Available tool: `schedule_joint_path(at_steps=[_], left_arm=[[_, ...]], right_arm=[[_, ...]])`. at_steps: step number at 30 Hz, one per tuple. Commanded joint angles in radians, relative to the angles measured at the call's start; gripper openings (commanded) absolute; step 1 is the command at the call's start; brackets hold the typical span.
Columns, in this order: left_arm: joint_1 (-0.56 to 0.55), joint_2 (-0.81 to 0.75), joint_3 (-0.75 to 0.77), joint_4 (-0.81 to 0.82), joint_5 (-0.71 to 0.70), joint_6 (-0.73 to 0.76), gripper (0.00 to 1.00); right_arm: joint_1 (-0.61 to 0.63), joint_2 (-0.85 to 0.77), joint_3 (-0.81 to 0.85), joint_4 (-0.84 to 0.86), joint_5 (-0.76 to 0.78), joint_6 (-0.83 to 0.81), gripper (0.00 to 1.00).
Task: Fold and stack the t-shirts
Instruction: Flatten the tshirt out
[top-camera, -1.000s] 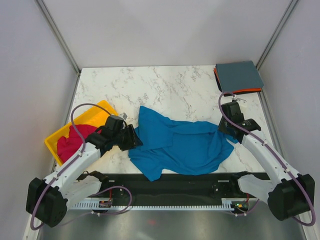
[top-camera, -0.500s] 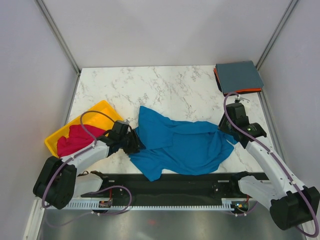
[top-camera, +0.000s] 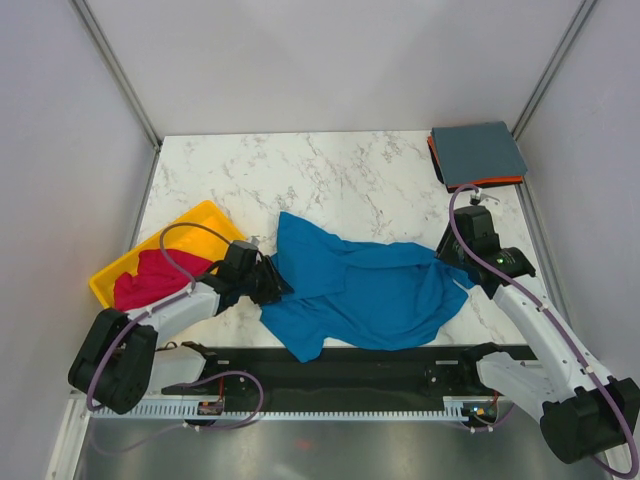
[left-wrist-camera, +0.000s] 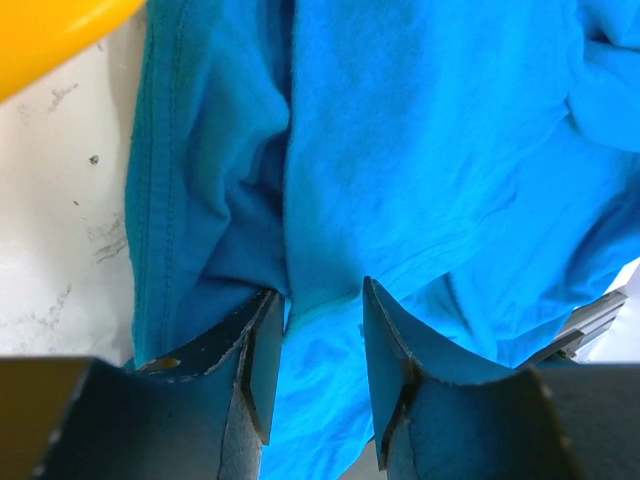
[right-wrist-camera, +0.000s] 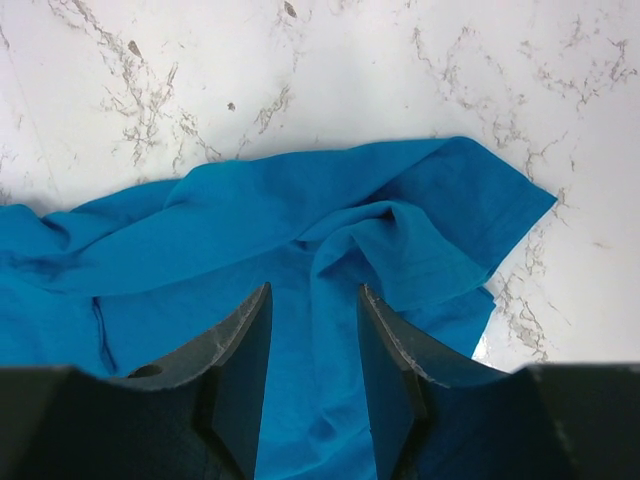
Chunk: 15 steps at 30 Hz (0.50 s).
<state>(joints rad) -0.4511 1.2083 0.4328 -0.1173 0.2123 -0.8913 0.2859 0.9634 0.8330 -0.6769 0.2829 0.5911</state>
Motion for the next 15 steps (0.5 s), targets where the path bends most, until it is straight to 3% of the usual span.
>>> schedule_joint_path(at_steps=[1, 15], left_arm=[[-0.001, -0.038, -0.003, 0.008, -0.011, -0.038, 0.44], [-0.006, -0.046, 0.007, 0.031, 0.013, -0.066, 0.38]], right_arm=[[-0.001, 0.001, 0.018, 0.039, -0.017, 0.007, 0.48], [-0.001, 0.008, -0.008, 0.054, -0.03, 0.009, 0.48]])
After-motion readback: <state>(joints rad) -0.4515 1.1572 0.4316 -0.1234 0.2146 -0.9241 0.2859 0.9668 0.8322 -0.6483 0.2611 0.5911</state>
